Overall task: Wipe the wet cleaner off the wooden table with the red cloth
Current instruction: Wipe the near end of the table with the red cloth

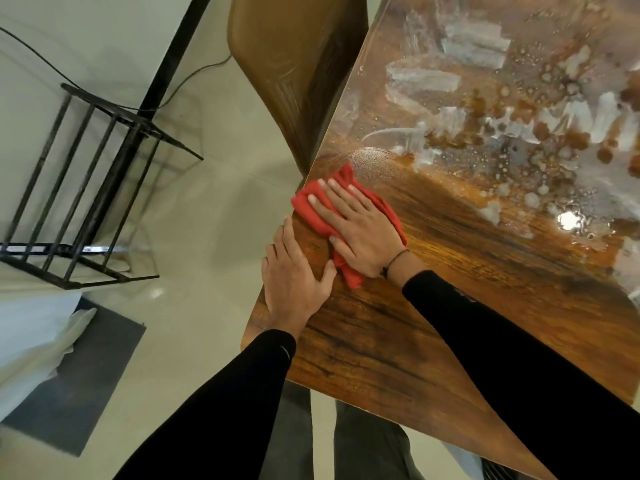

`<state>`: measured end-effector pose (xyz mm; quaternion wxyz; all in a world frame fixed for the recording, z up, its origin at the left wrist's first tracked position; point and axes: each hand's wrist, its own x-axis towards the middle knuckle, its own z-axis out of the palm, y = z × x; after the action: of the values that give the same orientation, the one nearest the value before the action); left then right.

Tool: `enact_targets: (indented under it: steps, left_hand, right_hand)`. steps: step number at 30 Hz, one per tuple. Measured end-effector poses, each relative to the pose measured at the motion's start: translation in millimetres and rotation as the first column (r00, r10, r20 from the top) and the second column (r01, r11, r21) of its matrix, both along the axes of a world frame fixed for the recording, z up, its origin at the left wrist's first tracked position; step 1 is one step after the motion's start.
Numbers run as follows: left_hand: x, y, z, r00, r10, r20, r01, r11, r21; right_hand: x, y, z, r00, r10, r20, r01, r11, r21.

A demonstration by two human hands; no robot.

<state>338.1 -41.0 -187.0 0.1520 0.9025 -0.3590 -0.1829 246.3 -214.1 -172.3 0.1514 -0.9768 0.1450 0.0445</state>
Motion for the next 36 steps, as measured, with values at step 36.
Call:
enact_targets:
  steps: [36]
  left_hand:
    - [33.1,49.7,1.8,0.852,0.227,-0.471,-0.329,0.933,-0.145]
  right_hand:
    - [-5.9,71.5,11.2,0.996,-0.068,-0.065,0.069,0.998,0.011]
